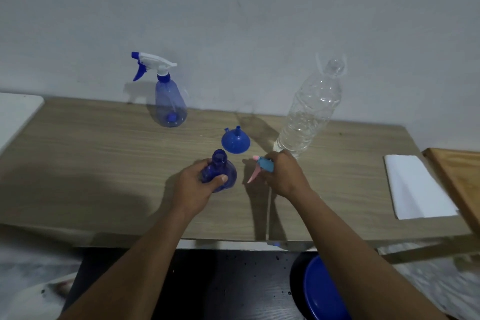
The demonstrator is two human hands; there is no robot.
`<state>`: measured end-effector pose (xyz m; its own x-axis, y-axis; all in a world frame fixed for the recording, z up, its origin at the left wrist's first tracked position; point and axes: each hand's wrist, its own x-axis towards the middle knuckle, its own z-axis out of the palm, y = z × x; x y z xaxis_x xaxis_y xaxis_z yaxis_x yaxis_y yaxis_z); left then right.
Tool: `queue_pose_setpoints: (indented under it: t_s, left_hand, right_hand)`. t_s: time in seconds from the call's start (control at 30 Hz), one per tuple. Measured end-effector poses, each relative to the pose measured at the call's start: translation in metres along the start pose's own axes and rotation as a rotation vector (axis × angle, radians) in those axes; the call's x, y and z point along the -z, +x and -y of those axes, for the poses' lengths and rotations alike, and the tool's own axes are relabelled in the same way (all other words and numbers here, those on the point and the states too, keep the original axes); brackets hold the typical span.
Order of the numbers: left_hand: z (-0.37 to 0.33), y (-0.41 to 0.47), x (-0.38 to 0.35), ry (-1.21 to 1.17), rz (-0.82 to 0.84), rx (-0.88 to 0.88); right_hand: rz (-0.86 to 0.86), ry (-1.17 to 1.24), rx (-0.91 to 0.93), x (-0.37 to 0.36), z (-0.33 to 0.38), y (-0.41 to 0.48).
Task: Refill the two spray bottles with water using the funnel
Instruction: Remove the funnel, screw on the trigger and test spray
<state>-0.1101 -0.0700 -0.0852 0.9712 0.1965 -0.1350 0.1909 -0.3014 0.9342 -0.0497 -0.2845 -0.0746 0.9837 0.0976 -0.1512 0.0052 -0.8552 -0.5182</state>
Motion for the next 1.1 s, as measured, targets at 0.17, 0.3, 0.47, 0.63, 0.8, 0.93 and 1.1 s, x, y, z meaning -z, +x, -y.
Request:
queue_pose_setpoints:
  t_s: [0.17, 0.3, 0.47, 0.63, 0.8, 0.93, 1.1]
  left_hand:
    - [-0.001, -0.002, 0.001, 0.024, -0.01, -0.037]
    - [-0.002, -0.002, 0.002, 0.044, -0.009, -0.038]
    - [-0.005, -0.001, 0.005, 0.054, 0.023, -0.026]
    - [-0.001, 0.002, 0.006, 0.038, 0.058, -0.015]
    - [0.005, 0.005, 0.005, -0.024, 0.059, -0.024]
    - [0.014, 0.01, 0.002, -0.065, 0.037, -0.013]
    - [0.02, 0.012, 0.001, -0.059, 0.016, -0.037]
  right_hand:
    - [-0.157, 0.279, 0.079, 0.055, 0.036, -0.015]
    - [-0.321, 0.439, 0.207, 0.097, 0.087, -0.027]
    - [-0.412, 0.63, 0.385, 0.108, 0.14, -0.032]
    - [-0.405, 0.575, 0.458, 0.095, 0.159, -0.024]
    - [-0.388, 0.408, 0.477, 0.065, 0.146, -0.012]
    - [-0.319, 0.275, 0.458, 0.034, 0.127, -0.01]
    - [-0.184, 0.198, 0.44, 0.004, 0.103, -0.015]
